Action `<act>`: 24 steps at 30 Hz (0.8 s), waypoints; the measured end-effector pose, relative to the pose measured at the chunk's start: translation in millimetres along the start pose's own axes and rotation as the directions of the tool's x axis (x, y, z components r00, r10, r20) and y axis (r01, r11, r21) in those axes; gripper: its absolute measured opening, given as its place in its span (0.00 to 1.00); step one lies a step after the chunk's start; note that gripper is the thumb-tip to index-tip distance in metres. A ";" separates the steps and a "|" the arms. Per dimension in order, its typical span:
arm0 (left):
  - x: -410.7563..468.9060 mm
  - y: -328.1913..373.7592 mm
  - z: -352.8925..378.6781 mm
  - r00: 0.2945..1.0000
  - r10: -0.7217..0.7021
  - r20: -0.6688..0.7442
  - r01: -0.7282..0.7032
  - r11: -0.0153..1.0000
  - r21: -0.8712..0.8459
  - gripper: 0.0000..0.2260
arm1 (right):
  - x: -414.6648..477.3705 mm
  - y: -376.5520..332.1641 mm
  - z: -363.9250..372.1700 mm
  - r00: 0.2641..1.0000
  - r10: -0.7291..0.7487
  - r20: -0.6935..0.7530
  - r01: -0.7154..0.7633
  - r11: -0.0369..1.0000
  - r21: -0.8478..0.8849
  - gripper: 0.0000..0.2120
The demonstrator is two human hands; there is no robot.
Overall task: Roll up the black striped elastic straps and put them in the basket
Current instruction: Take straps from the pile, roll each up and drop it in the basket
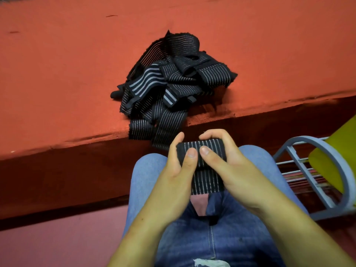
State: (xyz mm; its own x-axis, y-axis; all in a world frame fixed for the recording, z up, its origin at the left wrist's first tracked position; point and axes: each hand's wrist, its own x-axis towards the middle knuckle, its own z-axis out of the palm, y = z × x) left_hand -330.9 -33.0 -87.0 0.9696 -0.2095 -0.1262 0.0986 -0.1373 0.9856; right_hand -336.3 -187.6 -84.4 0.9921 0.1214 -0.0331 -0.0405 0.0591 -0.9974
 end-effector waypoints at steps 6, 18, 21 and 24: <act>0.9 7.8 -15.5 0.998 -0.015 0.053 0.014 0.999 0.030 0.26 | 0.7 0.4 -3.7 0.999 -0.012 -0.029 0.011 1.000 -0.023 0.05; -2.3 8.0 -27.4 1.000 0.020 0.020 -0.020 1.000 0.018 0.16 | 3.5 6.5 -6.8 0.980 0.198 0.007 -0.195 0.961 0.195 0.16; -4.5 11.1 -27.5 0.999 0.040 0.033 -0.041 0.999 0.022 0.17 | 2.7 2.7 -5.1 0.971 0.236 0.035 -0.238 0.945 0.223 0.25; -4.9 11.3 -29.0 0.997 0.081 0.010 -0.082 0.996 0.048 0.18 | 3.1 1.6 -4.5 0.967 0.247 0.057 -0.254 0.936 0.246 0.26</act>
State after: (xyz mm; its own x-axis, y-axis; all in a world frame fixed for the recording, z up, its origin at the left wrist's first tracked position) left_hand -328.1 -5.4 -72.0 0.9722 -0.2296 -0.0469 0.0084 -0.1659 0.9861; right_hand -332.7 -191.6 -86.4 0.9427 0.1887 -0.2750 -0.3188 0.2681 -0.9091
